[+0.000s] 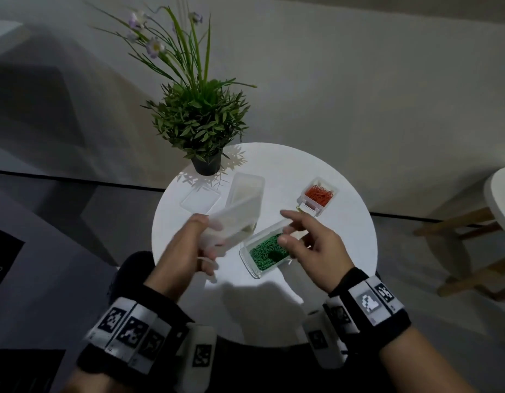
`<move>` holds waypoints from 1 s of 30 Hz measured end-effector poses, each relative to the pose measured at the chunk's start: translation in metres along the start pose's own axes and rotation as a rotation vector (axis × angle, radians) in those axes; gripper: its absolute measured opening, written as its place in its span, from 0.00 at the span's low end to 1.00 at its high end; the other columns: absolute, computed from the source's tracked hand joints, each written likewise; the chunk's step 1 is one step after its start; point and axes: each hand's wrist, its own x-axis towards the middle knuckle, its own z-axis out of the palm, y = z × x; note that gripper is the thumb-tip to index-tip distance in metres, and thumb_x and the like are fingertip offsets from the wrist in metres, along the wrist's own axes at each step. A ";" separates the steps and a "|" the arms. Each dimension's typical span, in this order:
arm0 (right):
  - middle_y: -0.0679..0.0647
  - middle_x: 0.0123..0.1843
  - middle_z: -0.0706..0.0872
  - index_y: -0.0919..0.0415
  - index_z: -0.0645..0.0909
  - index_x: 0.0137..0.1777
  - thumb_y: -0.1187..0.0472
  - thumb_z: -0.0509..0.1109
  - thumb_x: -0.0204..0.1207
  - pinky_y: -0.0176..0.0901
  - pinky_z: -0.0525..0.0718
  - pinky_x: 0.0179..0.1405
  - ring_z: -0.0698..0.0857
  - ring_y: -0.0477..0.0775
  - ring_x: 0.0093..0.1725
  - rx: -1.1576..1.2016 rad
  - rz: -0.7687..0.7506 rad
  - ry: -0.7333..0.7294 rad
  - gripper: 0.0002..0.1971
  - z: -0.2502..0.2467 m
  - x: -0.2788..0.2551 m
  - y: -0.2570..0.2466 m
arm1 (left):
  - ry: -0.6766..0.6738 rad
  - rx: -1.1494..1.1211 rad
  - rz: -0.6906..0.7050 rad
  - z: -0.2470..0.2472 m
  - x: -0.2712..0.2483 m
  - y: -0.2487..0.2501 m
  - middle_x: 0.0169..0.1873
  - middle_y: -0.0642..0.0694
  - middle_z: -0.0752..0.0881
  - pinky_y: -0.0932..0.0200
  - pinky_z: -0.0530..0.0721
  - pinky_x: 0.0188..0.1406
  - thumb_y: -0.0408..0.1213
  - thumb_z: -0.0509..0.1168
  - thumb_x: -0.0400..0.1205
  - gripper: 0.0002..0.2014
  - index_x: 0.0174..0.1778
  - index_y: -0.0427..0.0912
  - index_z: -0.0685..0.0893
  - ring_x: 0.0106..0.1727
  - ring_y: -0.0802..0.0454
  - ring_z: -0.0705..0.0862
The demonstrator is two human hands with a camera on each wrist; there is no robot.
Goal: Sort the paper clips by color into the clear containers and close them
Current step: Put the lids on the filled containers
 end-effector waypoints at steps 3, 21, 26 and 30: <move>0.49 0.45 0.86 0.49 0.80 0.61 0.63 0.70 0.78 0.41 0.81 0.28 0.80 0.49 0.28 0.171 0.087 0.009 0.13 -0.002 0.003 -0.008 | -0.173 -0.058 -0.138 0.036 -0.006 0.002 0.32 0.35 0.84 0.62 0.67 0.19 0.51 0.46 0.87 0.23 0.47 0.37 0.79 0.22 0.50 0.73; 0.51 0.44 0.80 0.51 0.82 0.65 0.51 0.69 0.78 0.42 0.77 0.53 0.79 0.51 0.46 -0.399 0.247 0.030 0.16 -0.010 0.025 0.022 | 0.141 0.329 0.108 0.048 0.004 -0.043 0.27 0.38 0.85 0.42 0.89 0.31 0.35 0.67 0.81 0.10 0.54 0.40 0.74 0.28 0.37 0.87; 0.52 0.38 0.82 0.56 0.78 0.47 0.52 0.72 0.75 0.47 0.81 0.48 0.81 0.55 0.41 -0.366 0.298 0.004 0.09 -0.009 0.031 0.025 | 0.114 0.298 0.074 0.045 0.011 -0.034 0.30 0.38 0.85 0.38 0.89 0.36 0.27 0.65 0.80 0.06 0.50 0.37 0.83 0.26 0.44 0.85; 0.55 0.29 0.78 0.60 0.77 0.38 0.61 0.75 0.74 0.43 0.78 0.28 0.77 0.53 0.24 -0.059 0.456 -0.011 0.09 -0.012 0.030 0.029 | 0.087 0.313 0.074 0.039 0.018 -0.036 0.32 0.39 0.85 0.42 0.90 0.39 0.25 0.66 0.79 0.11 0.55 0.39 0.86 0.28 0.42 0.86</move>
